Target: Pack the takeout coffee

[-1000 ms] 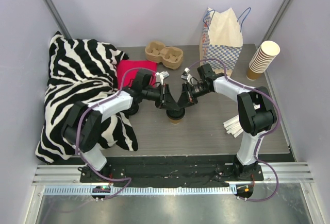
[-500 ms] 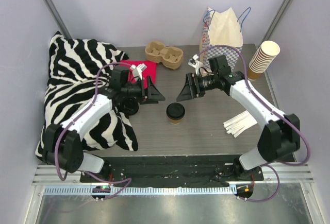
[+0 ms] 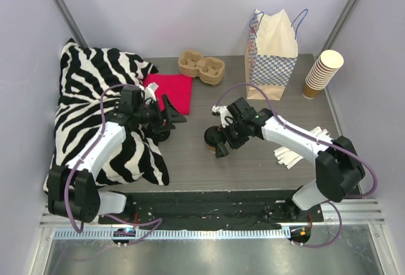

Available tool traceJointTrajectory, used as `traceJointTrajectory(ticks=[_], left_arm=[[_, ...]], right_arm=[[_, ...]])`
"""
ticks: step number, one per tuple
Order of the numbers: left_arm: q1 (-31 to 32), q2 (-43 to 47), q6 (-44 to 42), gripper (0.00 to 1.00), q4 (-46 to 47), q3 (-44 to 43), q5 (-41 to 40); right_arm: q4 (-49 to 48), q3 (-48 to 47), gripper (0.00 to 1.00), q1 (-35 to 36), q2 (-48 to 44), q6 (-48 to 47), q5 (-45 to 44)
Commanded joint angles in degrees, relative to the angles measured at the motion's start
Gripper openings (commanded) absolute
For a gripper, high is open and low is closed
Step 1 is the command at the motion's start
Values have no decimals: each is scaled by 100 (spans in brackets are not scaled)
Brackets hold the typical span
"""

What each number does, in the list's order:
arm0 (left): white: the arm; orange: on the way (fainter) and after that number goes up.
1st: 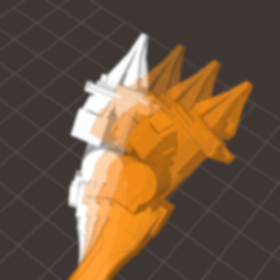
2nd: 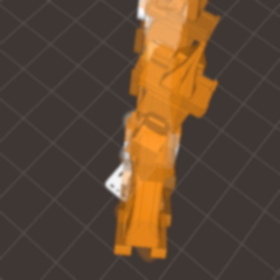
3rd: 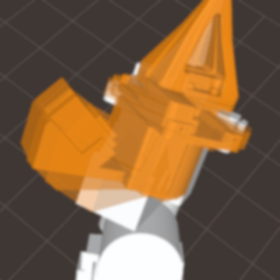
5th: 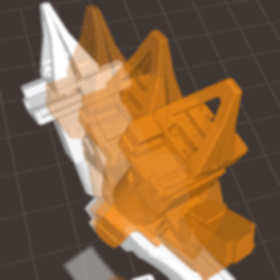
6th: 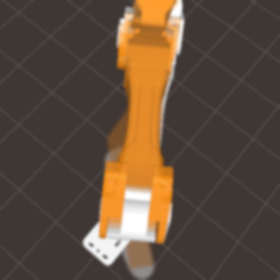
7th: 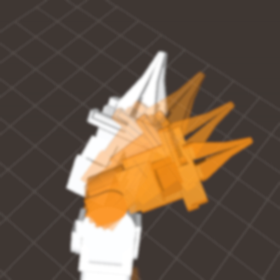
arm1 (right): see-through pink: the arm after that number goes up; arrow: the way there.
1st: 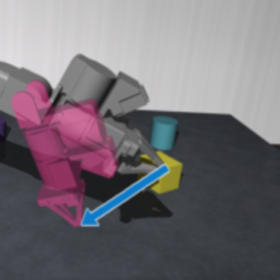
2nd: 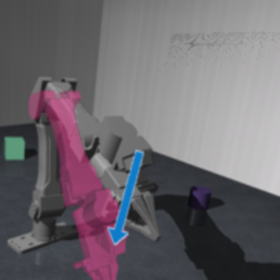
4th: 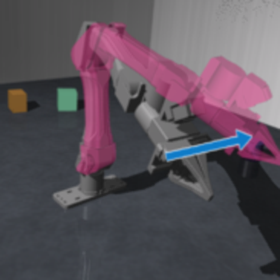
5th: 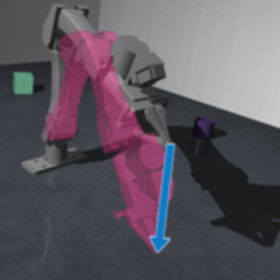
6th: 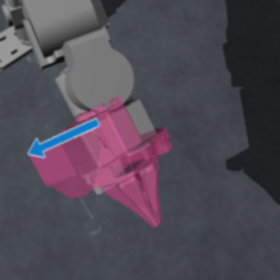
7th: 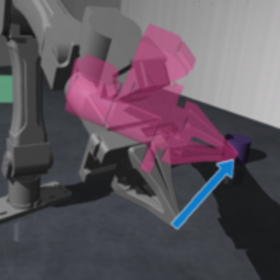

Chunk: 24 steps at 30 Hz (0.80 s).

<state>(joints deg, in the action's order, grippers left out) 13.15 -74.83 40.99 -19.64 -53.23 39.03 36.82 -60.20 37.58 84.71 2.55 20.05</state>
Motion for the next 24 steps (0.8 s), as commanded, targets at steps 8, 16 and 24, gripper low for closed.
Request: traceJointTrajectory(ticks=[8,16,24], left_arm=[[-286,258,-4,80,241,-117,79],[-409,214,102,80,425,-108,149],[-515,144,163,80,531,-126,228]], right_arm=[[-939,-474,88,30,872,448,-300],[-1378,-923,87,12,1433,571,-643],[-1783,-1652,87,-286,2155,668,-863]])
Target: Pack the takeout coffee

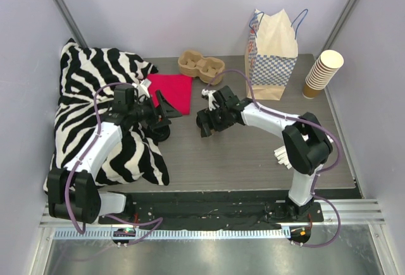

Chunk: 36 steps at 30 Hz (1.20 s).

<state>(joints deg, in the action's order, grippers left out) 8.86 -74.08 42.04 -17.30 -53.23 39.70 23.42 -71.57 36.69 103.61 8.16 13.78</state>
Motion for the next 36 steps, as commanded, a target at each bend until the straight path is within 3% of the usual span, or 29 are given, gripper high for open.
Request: traceJointTrajectory(ticks=[1,17,26,33,36], left_arm=[[-95,61,59,80,332,-126,178],[-236,-18,-178,82,201,-205,231],[-271,17,-890,93,-598,-749,301],[-332,-237,-1751,92,-1240,-1654,134],[-324,-492,-1849,91,-1328,-2024,152]], right_arm=[[-478,-585,87,-241,360,115,-227],[-514,-2045,87,-619,1381,-113,300],[443,-1738,91,-944,108,-728,977],[1068,-1650,90,-1419,-1026,-1308,1093],[1077,-1929,84,-1410,-941,-1589,829]])
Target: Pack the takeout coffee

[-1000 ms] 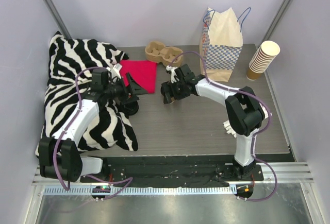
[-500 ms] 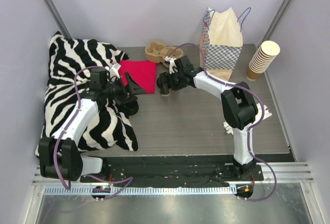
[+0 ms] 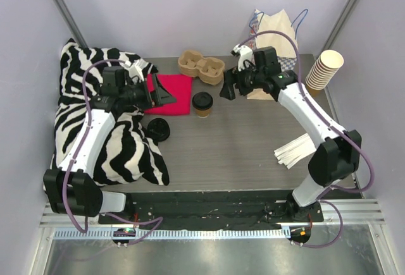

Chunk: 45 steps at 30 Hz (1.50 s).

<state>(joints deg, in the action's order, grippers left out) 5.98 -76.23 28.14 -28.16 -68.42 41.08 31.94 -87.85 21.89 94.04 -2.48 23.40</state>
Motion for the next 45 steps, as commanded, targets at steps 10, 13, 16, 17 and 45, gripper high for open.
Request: traceJointTrajectory(ticks=[10,13,16,17,45], left_arm=[[-35,-499,-414,89,-163,-708,-3],[-53,-498,-415,89,-93,-593,-4],[-53,-507,-362,89,-23,-497,31],[-53,-507,-336,89,12,-497,40],[-202,-841,218,88,549,-294,304]], right_arm=[[1305,-3692,47,237,2528,-1685,-1548],[1420,-4502,46,298,3075,-1896,-1874],[1350,-4916,45,351,3603,-1993,-2014],[1280,-4934,45,360,3734,-1993,-2041],[-979,-4425,54,-44,3999,1135,-3323]])
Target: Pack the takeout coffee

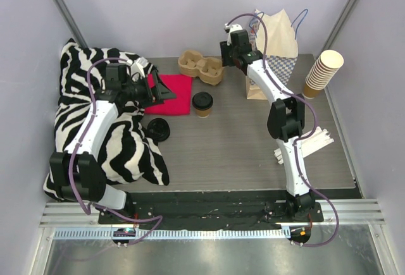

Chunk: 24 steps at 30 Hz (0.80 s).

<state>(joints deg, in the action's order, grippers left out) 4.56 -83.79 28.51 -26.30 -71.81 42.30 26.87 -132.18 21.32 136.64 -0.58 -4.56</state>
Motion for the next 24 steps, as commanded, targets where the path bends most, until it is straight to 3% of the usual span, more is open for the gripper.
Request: traceJointTrajectory(ticks=[1,11,24], left_arm=[[-69,-102,207,88,389,36,182],[-113,-138,278,88,416,44,225],[-183,-217,401,88,512,36,305]], right_arm=[[-481,17,54,12,-243,1059,-581],[-692,78,48,4,-15,1771,-704],[-921,254,45,4,161,1939,-740]])
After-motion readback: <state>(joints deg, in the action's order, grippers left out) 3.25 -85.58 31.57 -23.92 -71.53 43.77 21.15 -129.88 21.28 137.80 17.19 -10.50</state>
